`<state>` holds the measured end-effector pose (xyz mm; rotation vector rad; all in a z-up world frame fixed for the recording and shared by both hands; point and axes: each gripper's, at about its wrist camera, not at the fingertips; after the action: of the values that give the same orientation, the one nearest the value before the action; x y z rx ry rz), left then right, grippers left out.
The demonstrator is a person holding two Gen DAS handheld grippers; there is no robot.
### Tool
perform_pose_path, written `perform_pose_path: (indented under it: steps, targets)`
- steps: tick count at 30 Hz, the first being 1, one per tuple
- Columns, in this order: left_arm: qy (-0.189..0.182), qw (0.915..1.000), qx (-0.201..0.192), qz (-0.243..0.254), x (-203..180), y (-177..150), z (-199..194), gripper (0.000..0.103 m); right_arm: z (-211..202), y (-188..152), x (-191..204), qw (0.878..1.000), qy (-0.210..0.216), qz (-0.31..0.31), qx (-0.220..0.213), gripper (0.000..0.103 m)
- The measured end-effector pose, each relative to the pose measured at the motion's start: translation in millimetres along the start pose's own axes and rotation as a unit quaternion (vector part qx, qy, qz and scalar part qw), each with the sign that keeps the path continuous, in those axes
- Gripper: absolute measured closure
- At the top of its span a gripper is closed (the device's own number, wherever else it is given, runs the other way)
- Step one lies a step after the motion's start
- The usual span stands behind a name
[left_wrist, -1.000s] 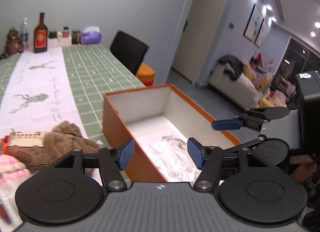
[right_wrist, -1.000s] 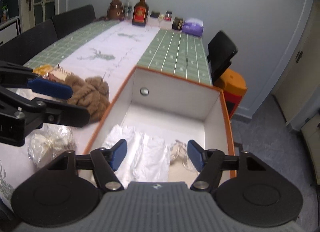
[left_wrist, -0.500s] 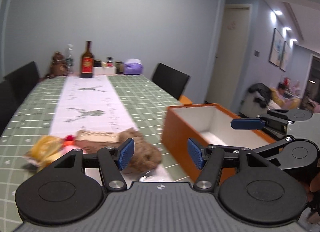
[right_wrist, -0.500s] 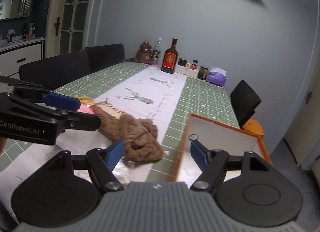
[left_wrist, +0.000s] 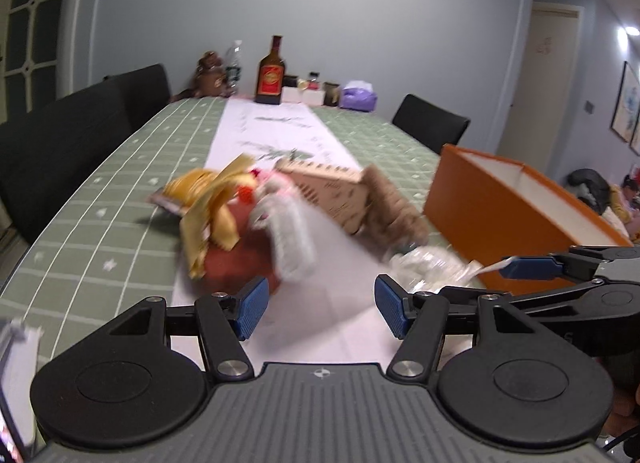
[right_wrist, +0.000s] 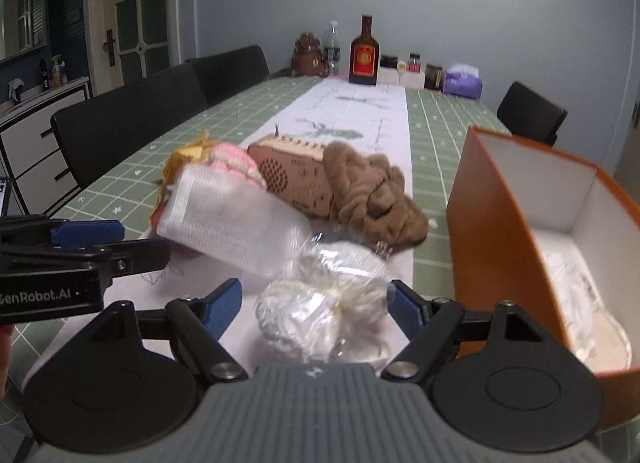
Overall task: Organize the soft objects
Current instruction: 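Move the right tool back to the pile toward the yellow cloth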
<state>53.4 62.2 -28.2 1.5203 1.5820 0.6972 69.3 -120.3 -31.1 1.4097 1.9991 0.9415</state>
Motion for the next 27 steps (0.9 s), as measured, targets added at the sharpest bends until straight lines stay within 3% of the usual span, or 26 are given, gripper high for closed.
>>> perform_pose_path:
  steps: [6,14,27]
  targets:
    - [0.021,0.9997,0.002,-0.013,11,-7,-1,0.031,8,-3,5,1.0,-0.012,0.009,0.017,0.018]
    - [0.012,0.9999,-0.006,-0.002,16,-10,-4,0.031,15,0,5,0.999,-0.027,0.014,0.024,0.018]
    - [0.013,0.9999,-0.01,-0.004,12,21,34,0.031,37,11,-6,0.998,-0.041,0.03,0.045,0.014]
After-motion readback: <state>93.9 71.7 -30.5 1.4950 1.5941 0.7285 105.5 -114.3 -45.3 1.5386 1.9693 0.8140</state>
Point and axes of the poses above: each gripper's, at about its wrist camera, not at the fingertips, and z roughly the way its jaws point, x to its left, y to its top, and after that the axes turned 1 degree about -z, right-handed
